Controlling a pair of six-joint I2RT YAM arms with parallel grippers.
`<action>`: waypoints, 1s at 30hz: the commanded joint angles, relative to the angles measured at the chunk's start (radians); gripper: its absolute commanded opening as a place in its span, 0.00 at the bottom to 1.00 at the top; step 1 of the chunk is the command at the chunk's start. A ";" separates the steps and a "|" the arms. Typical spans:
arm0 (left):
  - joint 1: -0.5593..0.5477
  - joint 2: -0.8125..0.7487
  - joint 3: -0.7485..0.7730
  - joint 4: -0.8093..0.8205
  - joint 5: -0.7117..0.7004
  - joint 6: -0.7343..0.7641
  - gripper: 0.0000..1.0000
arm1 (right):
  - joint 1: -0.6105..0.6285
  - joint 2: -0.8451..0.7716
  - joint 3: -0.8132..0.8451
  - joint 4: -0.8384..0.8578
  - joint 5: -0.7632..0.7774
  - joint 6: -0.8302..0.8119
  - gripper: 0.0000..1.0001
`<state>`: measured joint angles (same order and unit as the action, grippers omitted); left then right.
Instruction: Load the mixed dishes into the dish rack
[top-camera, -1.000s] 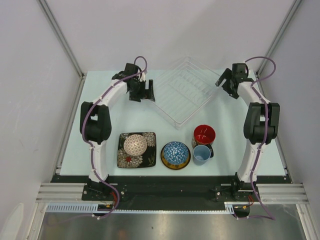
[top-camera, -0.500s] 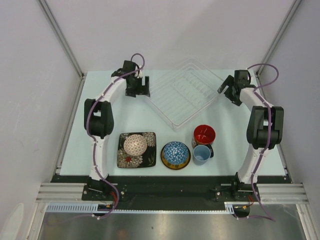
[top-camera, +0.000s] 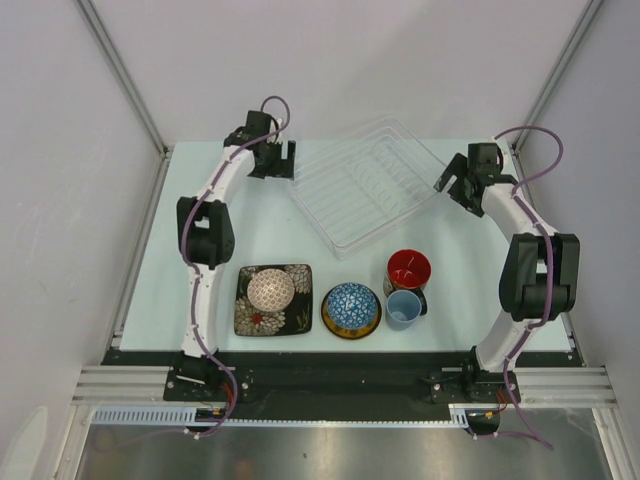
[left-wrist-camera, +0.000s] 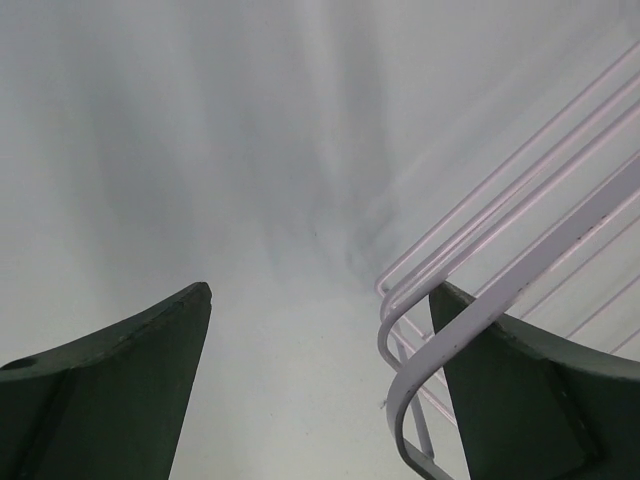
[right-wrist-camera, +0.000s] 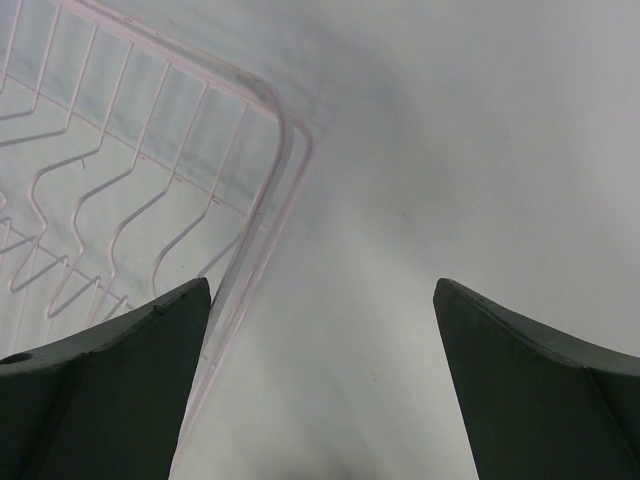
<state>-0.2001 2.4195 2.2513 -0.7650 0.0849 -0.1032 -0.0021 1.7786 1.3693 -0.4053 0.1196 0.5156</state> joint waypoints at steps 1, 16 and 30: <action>0.010 0.033 0.134 0.036 -0.046 0.043 0.96 | -0.001 -0.070 -0.038 -0.032 0.037 -0.026 1.00; 0.022 0.064 0.254 0.182 -0.148 0.100 0.98 | 0.117 -0.094 -0.101 -0.090 0.037 -0.029 1.00; 0.120 -0.205 0.078 0.075 0.120 -0.095 1.00 | 0.114 -0.194 0.037 -0.030 -0.002 -0.169 1.00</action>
<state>-0.1322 2.4519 2.3993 -0.6518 0.0113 -0.0982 0.1680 1.6619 1.3033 -0.4572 0.1139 0.4393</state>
